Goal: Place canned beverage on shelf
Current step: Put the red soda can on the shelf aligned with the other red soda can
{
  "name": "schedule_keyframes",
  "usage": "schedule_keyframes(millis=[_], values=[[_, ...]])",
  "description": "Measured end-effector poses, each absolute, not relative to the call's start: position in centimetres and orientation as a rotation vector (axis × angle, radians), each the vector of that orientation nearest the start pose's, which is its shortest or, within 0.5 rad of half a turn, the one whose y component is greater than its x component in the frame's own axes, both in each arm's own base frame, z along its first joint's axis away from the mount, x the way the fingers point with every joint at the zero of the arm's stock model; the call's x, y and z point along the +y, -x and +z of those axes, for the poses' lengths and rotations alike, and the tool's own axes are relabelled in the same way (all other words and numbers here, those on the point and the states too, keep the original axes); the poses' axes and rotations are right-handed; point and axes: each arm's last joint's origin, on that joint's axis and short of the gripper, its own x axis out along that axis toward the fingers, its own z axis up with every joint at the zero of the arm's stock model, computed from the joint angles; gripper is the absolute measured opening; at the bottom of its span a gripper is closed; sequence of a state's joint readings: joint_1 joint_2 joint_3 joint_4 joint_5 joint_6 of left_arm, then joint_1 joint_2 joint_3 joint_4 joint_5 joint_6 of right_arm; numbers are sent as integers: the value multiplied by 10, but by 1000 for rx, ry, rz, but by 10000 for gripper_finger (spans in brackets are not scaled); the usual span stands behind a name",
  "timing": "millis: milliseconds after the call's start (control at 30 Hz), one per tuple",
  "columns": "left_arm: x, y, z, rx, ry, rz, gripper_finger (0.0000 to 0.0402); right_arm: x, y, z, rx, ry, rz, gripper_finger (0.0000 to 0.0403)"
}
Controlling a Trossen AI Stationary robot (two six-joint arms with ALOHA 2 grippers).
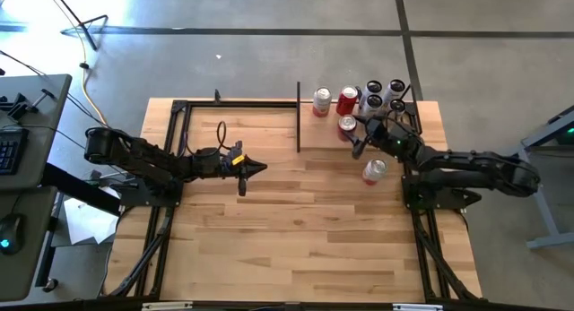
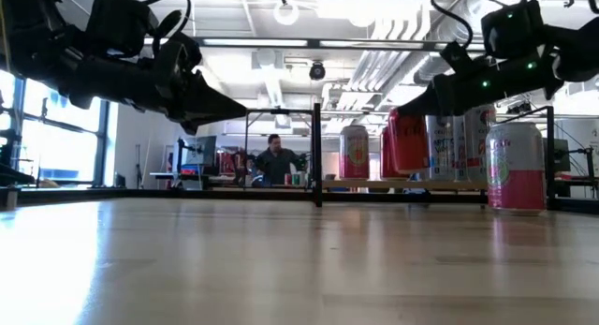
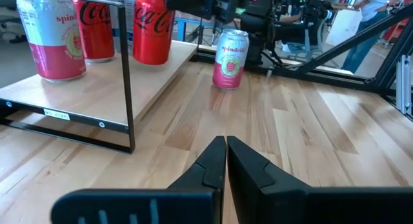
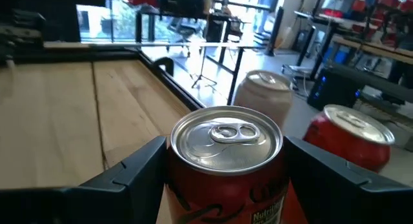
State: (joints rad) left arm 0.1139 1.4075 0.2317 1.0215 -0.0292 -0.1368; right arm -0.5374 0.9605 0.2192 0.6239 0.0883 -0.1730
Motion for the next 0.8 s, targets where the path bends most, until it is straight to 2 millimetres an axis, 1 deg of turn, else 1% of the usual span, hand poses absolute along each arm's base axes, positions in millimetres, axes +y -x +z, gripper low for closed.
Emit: schedule_keyframes(millis=[300, 500, 533, 667, 800], values=[[23, -221, 146, 145, 141, 142, 7, -110, -161, 176, 200, 109, -624, 266], [23, -221, 146, 146, 141, 141, 7, -112, -162, 175, 194, 108, -630, 266], [23, -221, 146, 146, 141, 141, 7, -112, -162, 175, 194, 108, -632, 268], [23, -221, 146, 146, 141, 141, 7, -112, -162, 174, 196, 86, -659, 309], [23, -221, 146, 146, 141, 141, 7, -113, -161, 173, 211, 85, -682, 321]])
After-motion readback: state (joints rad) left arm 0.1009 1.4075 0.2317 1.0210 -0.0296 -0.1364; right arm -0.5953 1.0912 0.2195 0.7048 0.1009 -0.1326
